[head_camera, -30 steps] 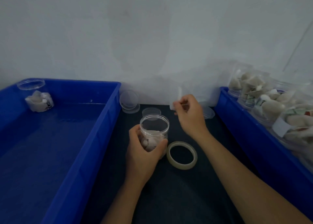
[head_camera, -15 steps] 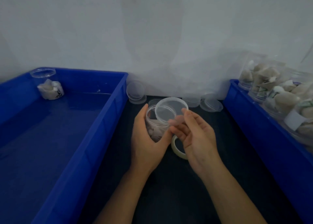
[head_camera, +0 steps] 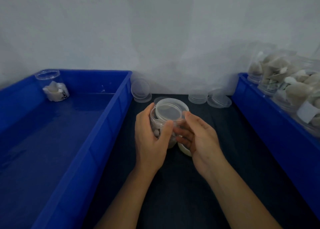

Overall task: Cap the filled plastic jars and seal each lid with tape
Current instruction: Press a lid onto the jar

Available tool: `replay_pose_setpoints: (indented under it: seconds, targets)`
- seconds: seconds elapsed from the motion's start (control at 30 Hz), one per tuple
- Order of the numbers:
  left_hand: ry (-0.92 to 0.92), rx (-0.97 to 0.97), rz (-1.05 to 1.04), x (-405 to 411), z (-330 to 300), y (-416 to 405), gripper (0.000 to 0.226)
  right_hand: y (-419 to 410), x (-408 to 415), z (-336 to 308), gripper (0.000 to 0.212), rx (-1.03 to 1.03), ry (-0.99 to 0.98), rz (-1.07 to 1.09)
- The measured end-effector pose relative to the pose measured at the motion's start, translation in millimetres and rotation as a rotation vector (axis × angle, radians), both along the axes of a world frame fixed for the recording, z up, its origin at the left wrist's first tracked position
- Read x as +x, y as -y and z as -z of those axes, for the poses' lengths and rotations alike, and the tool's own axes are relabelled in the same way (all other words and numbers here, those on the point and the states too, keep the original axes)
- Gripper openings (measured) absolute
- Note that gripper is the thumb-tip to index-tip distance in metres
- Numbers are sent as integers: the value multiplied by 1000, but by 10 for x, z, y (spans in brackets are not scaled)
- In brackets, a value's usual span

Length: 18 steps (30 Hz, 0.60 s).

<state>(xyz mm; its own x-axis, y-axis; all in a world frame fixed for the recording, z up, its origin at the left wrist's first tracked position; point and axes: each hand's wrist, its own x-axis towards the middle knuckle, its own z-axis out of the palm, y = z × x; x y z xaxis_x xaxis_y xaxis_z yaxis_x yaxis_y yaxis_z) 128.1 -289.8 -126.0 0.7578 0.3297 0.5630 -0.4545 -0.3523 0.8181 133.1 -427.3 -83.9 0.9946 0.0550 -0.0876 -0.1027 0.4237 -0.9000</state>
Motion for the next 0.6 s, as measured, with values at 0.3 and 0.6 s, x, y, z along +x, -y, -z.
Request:
replay_pose_setpoints:
  seconds: [0.3,0.6]
  targets:
    - [29,5,16,-20,-17,20,54,14,21,-7,25,-125,100,-14]
    - [-23,-40,-17,-8,-2,29,56,-1,79,147,24,-420,295,129]
